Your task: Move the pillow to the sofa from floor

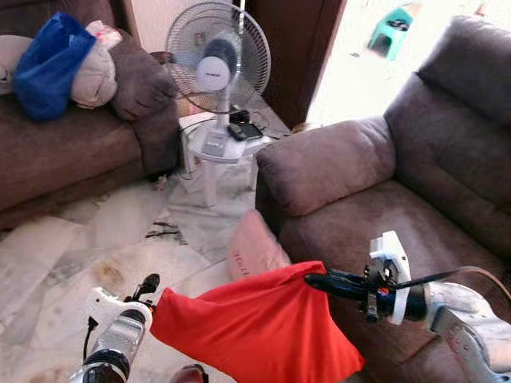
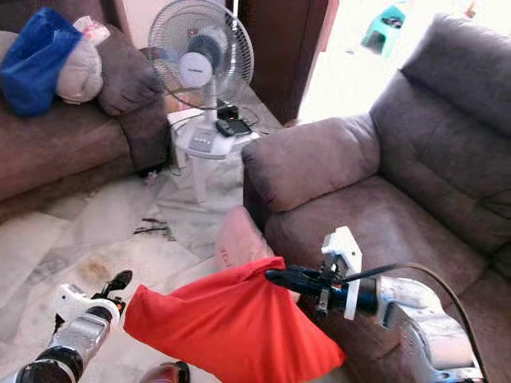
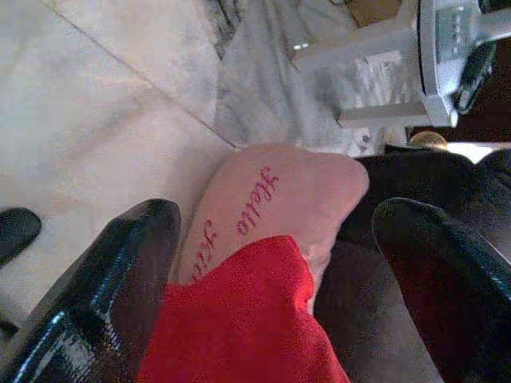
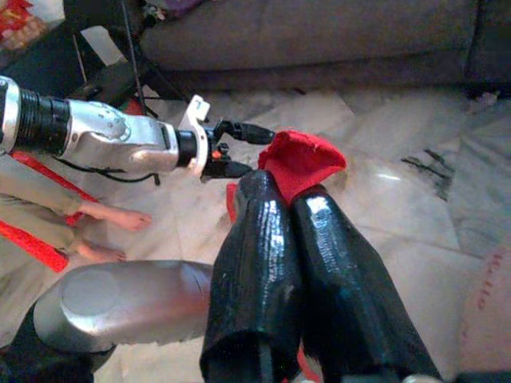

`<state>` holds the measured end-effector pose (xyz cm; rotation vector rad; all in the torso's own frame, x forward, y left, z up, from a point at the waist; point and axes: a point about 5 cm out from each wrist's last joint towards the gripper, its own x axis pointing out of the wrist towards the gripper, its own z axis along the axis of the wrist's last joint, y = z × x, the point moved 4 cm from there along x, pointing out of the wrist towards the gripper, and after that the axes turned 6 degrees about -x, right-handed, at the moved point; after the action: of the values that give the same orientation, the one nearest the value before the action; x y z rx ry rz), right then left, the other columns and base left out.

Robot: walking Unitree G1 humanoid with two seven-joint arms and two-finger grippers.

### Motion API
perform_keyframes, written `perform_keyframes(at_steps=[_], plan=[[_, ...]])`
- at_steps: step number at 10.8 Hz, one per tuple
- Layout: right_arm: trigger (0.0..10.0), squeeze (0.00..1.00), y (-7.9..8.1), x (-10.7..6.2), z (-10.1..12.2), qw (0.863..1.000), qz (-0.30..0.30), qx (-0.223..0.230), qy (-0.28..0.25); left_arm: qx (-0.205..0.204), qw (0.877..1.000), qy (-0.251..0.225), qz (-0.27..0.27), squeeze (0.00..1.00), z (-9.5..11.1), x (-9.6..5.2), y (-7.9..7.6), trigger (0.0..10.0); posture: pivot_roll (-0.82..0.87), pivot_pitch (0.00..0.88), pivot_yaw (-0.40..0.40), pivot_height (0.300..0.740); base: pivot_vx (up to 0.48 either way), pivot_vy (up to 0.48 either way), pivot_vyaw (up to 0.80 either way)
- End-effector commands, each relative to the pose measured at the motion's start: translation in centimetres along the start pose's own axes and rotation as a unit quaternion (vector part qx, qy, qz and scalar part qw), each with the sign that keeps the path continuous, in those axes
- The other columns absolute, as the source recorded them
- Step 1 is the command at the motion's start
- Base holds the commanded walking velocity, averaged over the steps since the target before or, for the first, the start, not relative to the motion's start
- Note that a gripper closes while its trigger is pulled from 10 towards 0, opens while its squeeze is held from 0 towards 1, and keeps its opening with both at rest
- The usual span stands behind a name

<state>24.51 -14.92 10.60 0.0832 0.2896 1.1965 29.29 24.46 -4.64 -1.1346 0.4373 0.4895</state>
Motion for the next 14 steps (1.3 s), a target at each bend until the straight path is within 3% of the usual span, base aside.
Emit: perform_keyframes(at_steps=[1, 4, 7, 8, 9, 14], plan=[[10.0, 0.0, 0.5, -0.6, 3.0, 0.998, 0.017, -0.049, -0.04, -0.01, 1.0, 0.024, 0.001, 0.0, -1.0, 0.0, 0.1, 10.0, -0.06, 0.059, -0.129, 0.74, 0.0, 0.0, 0.0], [10.0, 0.0, 0.7, -1.2, 3.2, 0.998, 0.016, -0.049, -0.031, -0.015, 0.998, 0.06, -0.002, 0.0, -3.0, -0.1, -0.1, 10.0, -0.08, 0.06, -0.14, 0.74, 0.0, 0.0, 0.0], [10.0, 0.0, 0.9, -1.6, 3.2, 0.998, 0.014, -0.048, -0.022, -0.001, 0.995, 0.095, 0.013, 0.0, -5.1, 0.2, -1.4, 10.0, -0.1, 0.056, -0.142, 0.74, 0.0, 0.0, 0.0], [10.0, 0.0, 0.9, -1.6, 3.2, 0.999, 0.013, -0.047, -0.02, 0.014, 0.993, 0.112, 0.02, 0.0, -5.7, 0.2, -1.4, 1.4, -0.1, 0.055, -0.14, 0.74, 0.0, 0.0, 0.0], [10.0, 0.0, 0.9, -1.6, 3.2, 0.999, 0.012, -0.048, -0.02, 0.022, 0.992, 0.119, 0.021, 0.0, -5.9, 0.1, -1.3, 0.0, -0.11, 0.054, -0.138, 0.74, 0.0, 0.0, 0.0], [10.0, 0.0, 0.9, -1.5, 3.0, 0.999, 0.013, -0.044, -0.015, 0.025, 0.992, 0.125, 0.026, 0.0, -6.0, 0.0, -1.0, 0.0, -0.1, 0.055, -0.14, 0.74, 0.0, 0.0, 0.0]])
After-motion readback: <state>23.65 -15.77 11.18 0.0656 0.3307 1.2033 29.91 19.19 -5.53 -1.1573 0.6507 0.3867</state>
